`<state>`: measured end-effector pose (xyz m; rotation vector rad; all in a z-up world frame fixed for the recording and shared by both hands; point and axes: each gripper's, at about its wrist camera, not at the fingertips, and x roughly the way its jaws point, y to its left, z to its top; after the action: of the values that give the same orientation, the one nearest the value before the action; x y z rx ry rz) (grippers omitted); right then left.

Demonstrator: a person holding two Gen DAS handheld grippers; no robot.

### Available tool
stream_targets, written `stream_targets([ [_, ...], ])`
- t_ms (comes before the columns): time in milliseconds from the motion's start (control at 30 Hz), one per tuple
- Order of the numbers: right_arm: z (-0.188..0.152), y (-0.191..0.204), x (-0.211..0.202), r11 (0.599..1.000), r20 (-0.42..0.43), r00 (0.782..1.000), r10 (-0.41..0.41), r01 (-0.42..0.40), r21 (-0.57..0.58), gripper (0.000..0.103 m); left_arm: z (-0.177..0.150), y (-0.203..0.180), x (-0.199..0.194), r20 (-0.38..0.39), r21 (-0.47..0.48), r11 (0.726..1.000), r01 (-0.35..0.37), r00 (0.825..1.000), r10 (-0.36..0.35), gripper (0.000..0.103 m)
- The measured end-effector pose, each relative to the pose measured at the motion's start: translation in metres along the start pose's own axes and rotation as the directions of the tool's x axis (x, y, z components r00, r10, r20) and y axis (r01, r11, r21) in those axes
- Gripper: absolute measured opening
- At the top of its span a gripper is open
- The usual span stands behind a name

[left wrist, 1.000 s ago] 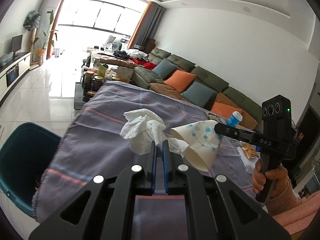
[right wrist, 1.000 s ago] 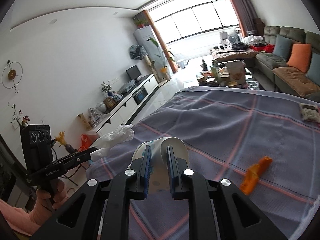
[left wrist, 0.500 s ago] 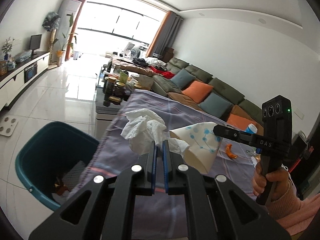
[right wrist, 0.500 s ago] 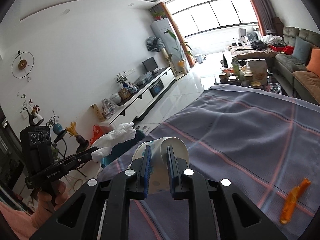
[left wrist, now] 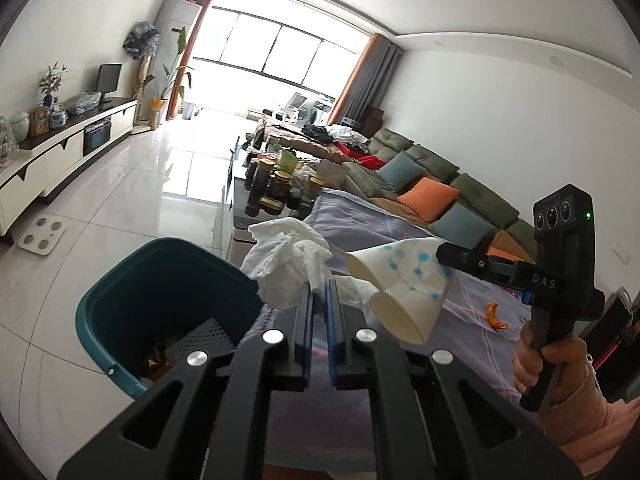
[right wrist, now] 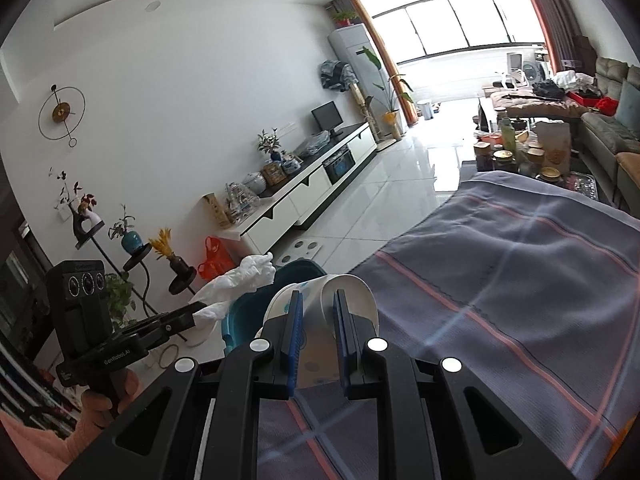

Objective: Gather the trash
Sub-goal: 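Carry tissue and cup to the teal bin and open both tools over it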

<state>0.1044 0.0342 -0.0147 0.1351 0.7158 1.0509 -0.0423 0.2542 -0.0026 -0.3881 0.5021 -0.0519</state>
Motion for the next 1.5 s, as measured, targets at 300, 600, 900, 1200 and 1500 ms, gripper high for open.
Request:
stream_targets([
  [300, 0.006, 0.01, 0.025, 1.0, -0.031, 0.999, 0.021, -0.021, -0.019, 0.016, 0.0, 0.009, -0.002, 0.006, -0.017, 0.999, -0.04, 0.999, 0.04, 0.008],
  [600, 0.011, 0.015, 0.048, 0.999, -0.058, 0.998, 0.036, -0.037, -0.018, 0.016, -0.001, 0.026, -0.004, 0.008, -0.04, 0.996, -0.079, 0.997, 0.08, 0.008],
  [900, 0.02, 0.02, 0.078, 0.999, -0.082, 0.995, 0.052, -0.052, -0.006, 0.016, -0.002, 0.052, 0.003, -0.008, -0.068, 0.988, -0.136, 0.991, 0.136, 0.008],
  [1200, 0.025, 0.028, 0.119, 0.999, -0.129, 0.991, 0.042, -0.042, 0.008, 0.016, -0.007, 0.073, 0.019, -0.055, -0.087, 0.98, -0.177, 0.983, 0.172, 0.008],
  [1500, 0.02, 0.036, 0.162, 1.0, -0.206, 0.979, 0.013, -0.011, 0.01, 0.016, -0.011, 0.09, 0.036, -0.096, -0.123, 0.971, -0.206, 0.976, 0.195, 0.008],
])
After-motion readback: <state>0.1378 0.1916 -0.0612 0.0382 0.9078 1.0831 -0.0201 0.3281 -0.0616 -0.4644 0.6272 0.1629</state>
